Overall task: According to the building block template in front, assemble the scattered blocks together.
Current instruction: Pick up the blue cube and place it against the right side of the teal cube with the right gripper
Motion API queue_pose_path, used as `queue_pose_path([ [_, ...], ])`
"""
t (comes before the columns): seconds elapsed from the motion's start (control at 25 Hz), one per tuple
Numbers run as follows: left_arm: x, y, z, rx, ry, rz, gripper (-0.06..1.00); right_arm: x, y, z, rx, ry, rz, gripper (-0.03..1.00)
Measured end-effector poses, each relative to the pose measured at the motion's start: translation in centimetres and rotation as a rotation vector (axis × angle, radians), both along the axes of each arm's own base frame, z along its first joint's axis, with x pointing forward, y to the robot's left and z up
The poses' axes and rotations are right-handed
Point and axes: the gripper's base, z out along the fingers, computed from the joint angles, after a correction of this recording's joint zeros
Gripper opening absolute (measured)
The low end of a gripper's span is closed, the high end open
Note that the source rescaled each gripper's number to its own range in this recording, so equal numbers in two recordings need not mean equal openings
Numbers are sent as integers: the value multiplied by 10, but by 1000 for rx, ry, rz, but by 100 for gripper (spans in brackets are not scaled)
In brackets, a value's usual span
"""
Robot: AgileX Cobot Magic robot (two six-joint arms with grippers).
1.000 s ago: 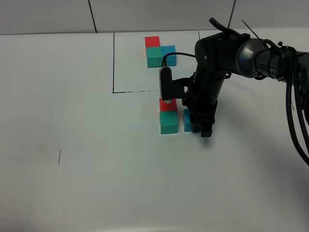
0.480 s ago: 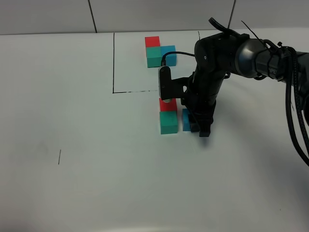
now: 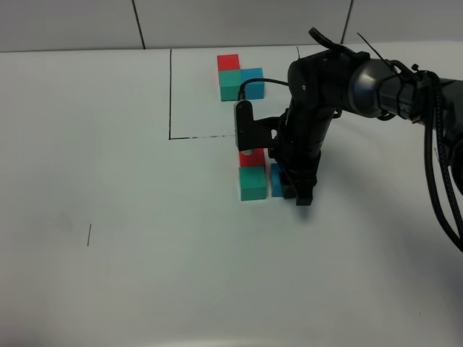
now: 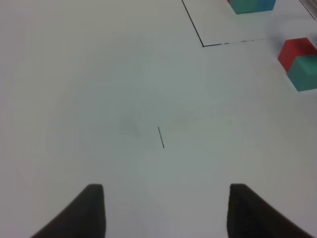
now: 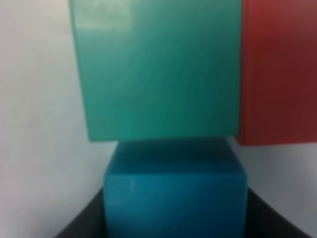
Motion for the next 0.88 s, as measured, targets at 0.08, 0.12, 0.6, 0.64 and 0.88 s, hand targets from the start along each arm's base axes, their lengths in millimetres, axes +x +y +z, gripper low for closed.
queue_pose_path([
  [0.08, 0, 0, 0, 0, 0, 0, 22, 0, 1, 0, 1, -3, 3, 1],
  [0.12, 0, 0, 0, 0, 0, 0, 22, -1, 3, 0, 2, -5, 6, 1],
  [0.6, 0, 0, 0, 0, 0, 0, 22, -2, 5, 0, 6, -10, 12, 1],
  [0.64, 0, 0, 0, 0, 0, 0, 22, -2, 5, 0, 6, -10, 12, 1],
  [0.88, 0, 0, 0, 0, 0, 0, 22, -2, 6, 0, 8, -11, 13, 1],
])
